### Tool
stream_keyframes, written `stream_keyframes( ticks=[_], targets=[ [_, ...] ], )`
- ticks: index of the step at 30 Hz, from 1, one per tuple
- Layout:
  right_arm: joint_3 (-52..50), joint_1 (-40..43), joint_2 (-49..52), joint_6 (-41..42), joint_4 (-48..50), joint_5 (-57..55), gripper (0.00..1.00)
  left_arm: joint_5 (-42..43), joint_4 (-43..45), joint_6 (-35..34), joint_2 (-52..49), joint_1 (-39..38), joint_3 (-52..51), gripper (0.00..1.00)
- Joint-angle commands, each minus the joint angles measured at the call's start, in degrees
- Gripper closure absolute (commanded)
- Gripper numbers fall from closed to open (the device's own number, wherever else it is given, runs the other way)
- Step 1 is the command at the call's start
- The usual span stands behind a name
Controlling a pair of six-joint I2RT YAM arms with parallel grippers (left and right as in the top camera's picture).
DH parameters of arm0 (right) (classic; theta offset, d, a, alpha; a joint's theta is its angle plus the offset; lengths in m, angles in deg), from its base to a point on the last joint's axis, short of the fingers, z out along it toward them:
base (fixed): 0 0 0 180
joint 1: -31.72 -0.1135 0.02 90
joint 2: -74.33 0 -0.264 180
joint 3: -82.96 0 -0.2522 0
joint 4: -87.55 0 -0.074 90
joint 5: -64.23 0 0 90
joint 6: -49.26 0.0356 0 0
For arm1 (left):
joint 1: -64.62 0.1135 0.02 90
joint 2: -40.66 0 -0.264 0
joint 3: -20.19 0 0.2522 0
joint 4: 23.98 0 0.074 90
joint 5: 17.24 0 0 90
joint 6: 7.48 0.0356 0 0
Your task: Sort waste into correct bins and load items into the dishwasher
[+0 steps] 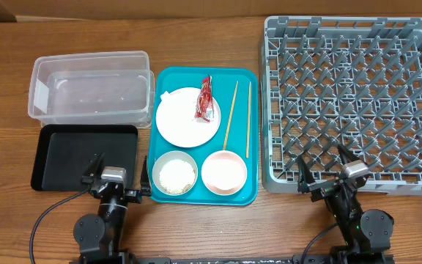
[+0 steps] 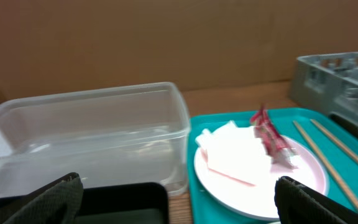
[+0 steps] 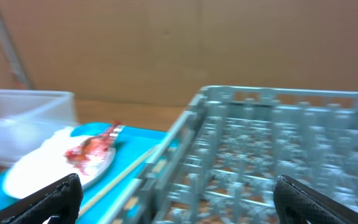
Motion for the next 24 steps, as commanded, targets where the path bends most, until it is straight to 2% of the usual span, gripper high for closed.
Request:
stream_keyframes(
  ticks=[1,3,5,8,10,15,19,24],
  targets=[
    [-0.59,0.11,-0.61,7.5,0.13,7.65,0.0,9.31,0.26,-9.92,0.5,0.31,-0.15,0.0],
    [-0.44,0.11,-0.61,12.0,0.98,8.44,0.0,11.65,1.75,-18.29,0.5,0.31,-0.15,0.0],
    [1.16,0.11,-0.61,15.3,1.14,8.57,0.0,13.51,6.95,-25.46,0.5,0.31,-0.02,0.0],
    [7.17,0.11,-0.48,17.09,-1.18,8.52,0.0,18.01,12.81,-28.46,0.5,0.31,2.8,0.0],
    [13.35,0.11,0.81,17.07,-5.84,8.46,0.0,18.8,10.34,-28.41,0.15,0.31,7.93,0.0],
    [30.47,0.11,10.69,16.46,-23.04,7.8,0.0,21.9,-3.72,-26.58,-7.74,0.31,24.92,0.0],
    [45.22,0.11,24.61,15.06,-37.9,5.22,0.0,24.94,-19.43,-22.88,-20.5,0.31,39.67,0.0],
    [60.65,0.11,40.39,13.79,-49.11,5.49,0.0,27.58,-39.78,-15.78,-38.38,0.31,57.61,0.0]
  ],
)
